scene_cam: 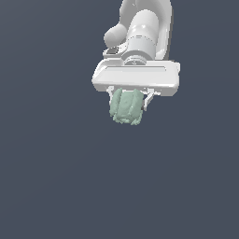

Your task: Pick up the object and move it to a goal position.

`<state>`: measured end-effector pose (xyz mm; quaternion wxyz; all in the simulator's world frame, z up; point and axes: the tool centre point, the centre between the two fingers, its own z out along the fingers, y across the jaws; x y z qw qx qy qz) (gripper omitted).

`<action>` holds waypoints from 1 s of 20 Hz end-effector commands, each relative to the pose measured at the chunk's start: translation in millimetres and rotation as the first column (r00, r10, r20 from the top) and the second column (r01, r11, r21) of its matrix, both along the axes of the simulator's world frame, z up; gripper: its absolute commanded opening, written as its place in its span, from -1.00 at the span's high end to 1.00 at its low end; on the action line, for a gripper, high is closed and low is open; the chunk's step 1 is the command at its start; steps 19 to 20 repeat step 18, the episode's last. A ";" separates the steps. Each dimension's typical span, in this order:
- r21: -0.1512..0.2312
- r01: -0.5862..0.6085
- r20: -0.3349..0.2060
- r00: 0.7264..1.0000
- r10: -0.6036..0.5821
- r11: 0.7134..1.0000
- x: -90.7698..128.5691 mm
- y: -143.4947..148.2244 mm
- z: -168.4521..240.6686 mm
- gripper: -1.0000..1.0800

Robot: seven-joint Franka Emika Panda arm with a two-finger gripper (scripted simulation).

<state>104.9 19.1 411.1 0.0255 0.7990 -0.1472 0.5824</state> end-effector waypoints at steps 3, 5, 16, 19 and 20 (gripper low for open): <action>-0.013 0.017 0.096 0.995 -0.016 1.000 -6.1 3.8 33.6 1.00; -0.017 0.024 0.132 0.991 -0.022 1.000 -9.2 5.4 45.9 1.00; -0.030 0.049 0.245 0.969 -0.040 0.998 -21.9 10.7 83.1 1.00; -0.030 0.049 0.247 0.968 -0.040 0.998 -22.2 10.8 83.9 1.00; -0.030 0.049 0.247 0.968 -0.040 0.998 -22.2 10.8 83.9 1.00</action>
